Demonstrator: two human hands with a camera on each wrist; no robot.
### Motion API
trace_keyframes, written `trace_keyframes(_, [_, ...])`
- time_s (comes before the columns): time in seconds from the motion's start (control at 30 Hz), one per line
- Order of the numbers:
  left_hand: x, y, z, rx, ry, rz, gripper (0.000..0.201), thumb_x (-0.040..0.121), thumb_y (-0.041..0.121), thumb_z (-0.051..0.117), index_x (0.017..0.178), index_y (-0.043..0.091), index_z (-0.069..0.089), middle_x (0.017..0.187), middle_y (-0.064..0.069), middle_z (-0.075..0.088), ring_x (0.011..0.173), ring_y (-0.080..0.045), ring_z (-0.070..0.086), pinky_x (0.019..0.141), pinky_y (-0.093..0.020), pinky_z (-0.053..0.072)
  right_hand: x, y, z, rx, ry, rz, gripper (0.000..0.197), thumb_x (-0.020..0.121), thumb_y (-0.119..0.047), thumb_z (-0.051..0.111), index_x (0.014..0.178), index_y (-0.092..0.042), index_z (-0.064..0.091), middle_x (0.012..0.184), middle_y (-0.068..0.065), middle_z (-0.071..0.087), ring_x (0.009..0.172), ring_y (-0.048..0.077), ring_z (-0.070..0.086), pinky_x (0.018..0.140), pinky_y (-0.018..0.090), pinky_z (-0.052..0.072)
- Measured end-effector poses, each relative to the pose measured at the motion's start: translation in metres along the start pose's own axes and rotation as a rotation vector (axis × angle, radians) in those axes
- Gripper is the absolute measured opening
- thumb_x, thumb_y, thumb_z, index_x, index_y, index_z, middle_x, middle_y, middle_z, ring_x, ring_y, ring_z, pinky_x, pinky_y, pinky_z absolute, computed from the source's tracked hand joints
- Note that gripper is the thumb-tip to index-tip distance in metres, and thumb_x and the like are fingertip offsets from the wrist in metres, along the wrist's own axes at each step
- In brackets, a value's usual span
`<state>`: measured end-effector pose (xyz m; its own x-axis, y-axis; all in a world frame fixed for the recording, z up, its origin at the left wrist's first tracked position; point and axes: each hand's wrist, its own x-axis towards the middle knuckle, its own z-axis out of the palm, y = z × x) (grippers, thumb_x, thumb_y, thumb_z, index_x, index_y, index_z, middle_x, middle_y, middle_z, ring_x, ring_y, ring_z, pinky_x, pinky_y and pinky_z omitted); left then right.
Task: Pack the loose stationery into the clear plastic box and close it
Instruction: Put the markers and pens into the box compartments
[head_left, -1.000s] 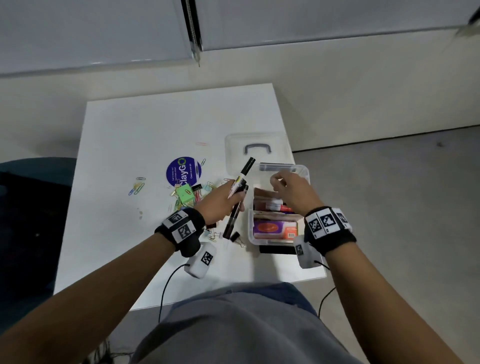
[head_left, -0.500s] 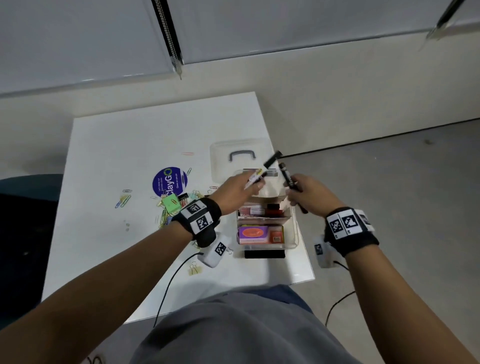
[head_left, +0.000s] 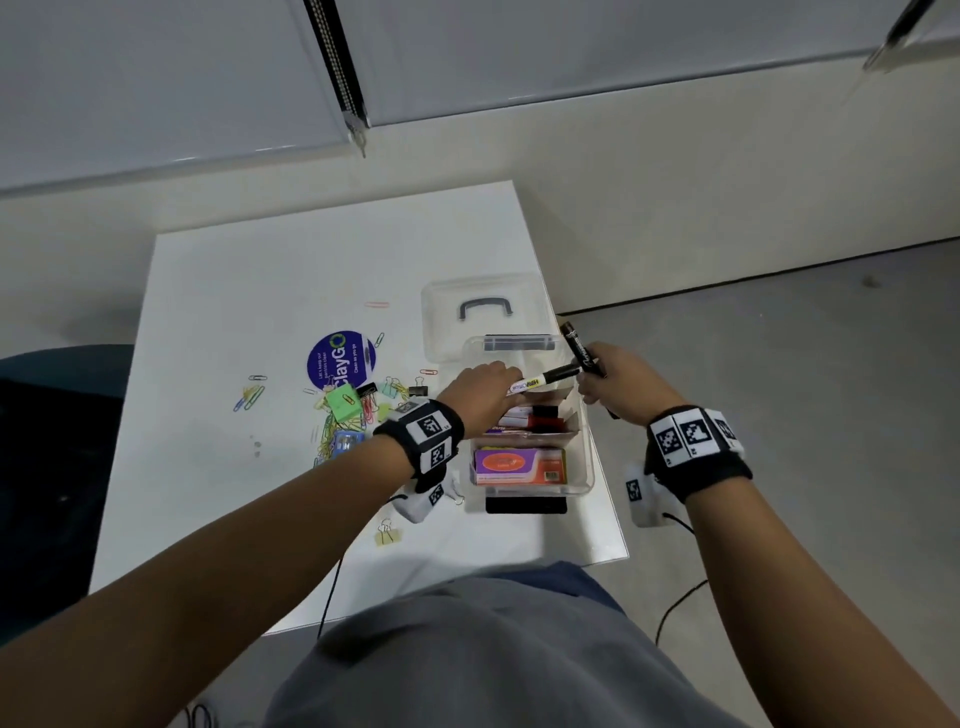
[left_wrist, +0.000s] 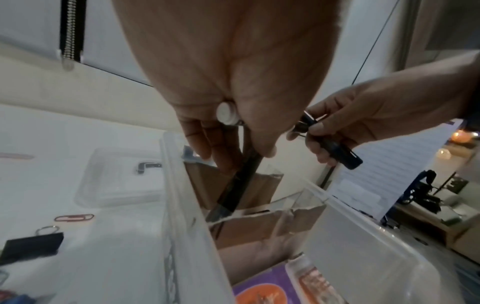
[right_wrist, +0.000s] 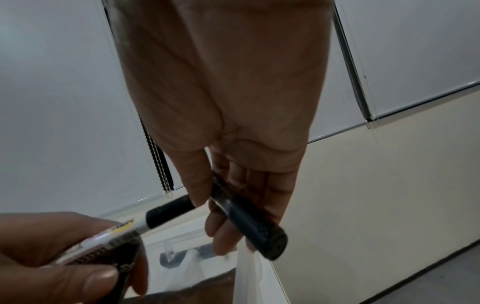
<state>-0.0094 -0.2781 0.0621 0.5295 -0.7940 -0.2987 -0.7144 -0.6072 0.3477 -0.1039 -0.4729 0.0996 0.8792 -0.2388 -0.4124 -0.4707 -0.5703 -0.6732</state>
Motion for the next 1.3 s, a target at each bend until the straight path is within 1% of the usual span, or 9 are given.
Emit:
trace_keyframes(0.23, [-0.001, 0.003, 0.008, 0.231, 0.025, 0.058, 0.036, 0.098, 0.022, 0.050, 0.131, 0.006, 0.044, 0.113, -0.017, 0.051, 0.096, -0.034, 0.056, 0.076, -0.038, 0.042, 0.006, 0.002, -0.017, -0.194, 0.018, 0.020, 0.022, 0.090, -0.013, 0.053, 0.111, -0.017, 0.058, 0.096, 0.008, 0.069, 0.088, 0.026, 0.067, 0.072, 0.032, 0.052])
trace_keyframes(0.37, [-0.006, -0.012, 0.012, 0.261, -0.032, 0.081, 0.041, 0.093, 0.035, 0.058, 0.128, 0.015, 0.048, 0.116, -0.012, 0.053, 0.104, -0.031, 0.053, 0.086, -0.038, 0.038, 0.003, -0.007, -0.014, -0.224, -0.088, -0.019, 0.020, 0.091, -0.016, 0.055, 0.111, -0.016, 0.058, 0.095, 0.006, 0.069, 0.082, 0.021, 0.069, 0.055, 0.023, 0.043])
trace_keyframes(0.53, [-0.010, -0.011, 0.012, 0.219, 0.095, 0.108, 0.028, 0.095, 0.025, 0.054, 0.122, 0.022, 0.060, 0.111, -0.008, 0.051, 0.106, -0.028, 0.046, 0.087, -0.035, 0.034, 0.007, -0.026, 0.013, -0.395, -0.129, -0.144, 0.025, 0.090, -0.016, 0.060, 0.114, -0.012, 0.058, 0.103, 0.010, 0.067, 0.090, 0.026, 0.063, 0.071, 0.028, 0.042])
trace_keyframes(0.67, [-0.021, -0.037, 0.010, -0.038, 0.249, -0.221, 0.021, 0.094, 0.022, 0.053, 0.111, 0.009, 0.051, 0.107, -0.012, 0.054, 0.097, -0.031, 0.055, 0.083, -0.040, 0.045, 0.016, -0.029, 0.041, -0.672, -0.175, -0.210, 0.021, 0.091, -0.012, 0.054, 0.109, -0.015, 0.065, 0.106, 0.006, 0.064, 0.098, 0.025, 0.063, 0.069, 0.028, 0.041])
trace_keyframes(0.73, [-0.023, -0.043, 0.012, -0.284, 0.117, -0.374, 0.034, 0.096, 0.034, 0.053, 0.115, 0.008, 0.043, 0.101, -0.013, 0.060, 0.086, -0.031, 0.062, 0.075, -0.040, 0.050, 0.020, -0.026, 0.053, -0.745, -0.182, -0.214, 0.024, 0.090, -0.010, 0.054, 0.110, -0.016, 0.065, 0.107, 0.006, 0.062, 0.101, 0.027, 0.063, 0.070, 0.030, 0.044])
trace_keyframes(0.83, [-0.021, -0.042, 0.019, -0.567, -0.028, -0.467, 0.035, 0.095, 0.040, 0.052, 0.111, 0.010, 0.042, 0.087, -0.013, 0.069, 0.066, -0.026, 0.068, 0.066, -0.041, 0.059, 0.021, -0.028, 0.065, -0.747, -0.164, -0.252, 0.026, 0.090, -0.012, 0.056, 0.115, -0.013, 0.061, 0.110, 0.010, 0.058, 0.102, 0.030, 0.060, 0.078, 0.037, 0.049])
trace_keyframes(1.0, [-0.020, -0.052, 0.023, -0.778, 0.110, -0.596, 0.020, 0.094, 0.027, 0.055, 0.099, 0.010, 0.047, 0.077, -0.010, 0.064, 0.053, -0.024, 0.063, 0.057, -0.037, 0.058, 0.016, -0.030, 0.077, -0.633, 0.008, -0.358, 0.028, 0.089, -0.012, 0.054, 0.116, -0.015, 0.061, 0.109, 0.007, 0.060, 0.101, 0.028, 0.058, 0.078, 0.035, 0.045])
trace_keyframes(1.1, [-0.025, -0.063, 0.018, -0.804, 0.128, -0.607, 0.024, 0.094, 0.033, 0.058, 0.094, 0.013, 0.044, 0.070, -0.006, 0.063, 0.048, -0.020, 0.060, 0.040, -0.021, 0.047, 0.015, -0.033, 0.089, -0.595, -0.013, -0.359, 0.028, 0.086, -0.010, 0.055, 0.112, -0.014, 0.065, 0.115, 0.007, 0.062, 0.107, 0.030, 0.058, 0.085, 0.038, 0.049])
trace_keyframes(1.3, [-0.063, -0.133, 0.012, -0.671, 0.096, -0.633, 0.028, 0.094, 0.038, 0.054, 0.101, 0.012, 0.057, 0.094, -0.007, 0.066, 0.083, -0.027, 0.067, 0.071, -0.032, 0.047, 0.007, -0.081, 0.134, -0.426, -0.034, -0.447, 0.025, 0.089, -0.005, 0.053, 0.108, -0.012, 0.066, 0.120, 0.007, 0.063, 0.101, 0.025, 0.063, 0.075, 0.031, 0.050])
